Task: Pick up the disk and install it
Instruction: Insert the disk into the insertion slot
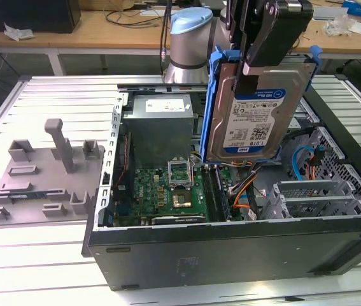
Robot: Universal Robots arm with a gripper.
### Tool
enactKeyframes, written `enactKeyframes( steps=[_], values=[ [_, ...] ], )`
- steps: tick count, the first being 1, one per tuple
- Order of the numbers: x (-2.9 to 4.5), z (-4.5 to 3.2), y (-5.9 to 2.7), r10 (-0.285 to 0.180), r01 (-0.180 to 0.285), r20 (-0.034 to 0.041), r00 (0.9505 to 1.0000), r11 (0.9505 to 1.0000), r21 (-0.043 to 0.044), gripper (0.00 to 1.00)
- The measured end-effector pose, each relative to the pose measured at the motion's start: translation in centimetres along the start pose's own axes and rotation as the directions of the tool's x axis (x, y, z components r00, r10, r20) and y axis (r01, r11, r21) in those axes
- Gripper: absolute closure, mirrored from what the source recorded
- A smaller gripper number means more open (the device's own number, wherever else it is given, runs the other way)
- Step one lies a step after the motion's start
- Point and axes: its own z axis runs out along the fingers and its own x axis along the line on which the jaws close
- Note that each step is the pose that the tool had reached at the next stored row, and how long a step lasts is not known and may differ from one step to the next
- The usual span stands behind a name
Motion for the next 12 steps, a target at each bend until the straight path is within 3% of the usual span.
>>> enactKeyframes(
  steps=[3,12],
  values=[
    [-0.01,0.02,0.00,0.000,0.000,0.0079,1.0000,1.0000,0.0002,0.63],
    [0.00,0.04,0.00,0.000,0.000,0.0084,1.0000,1.0000,0.0002,0.63]
  ],
)
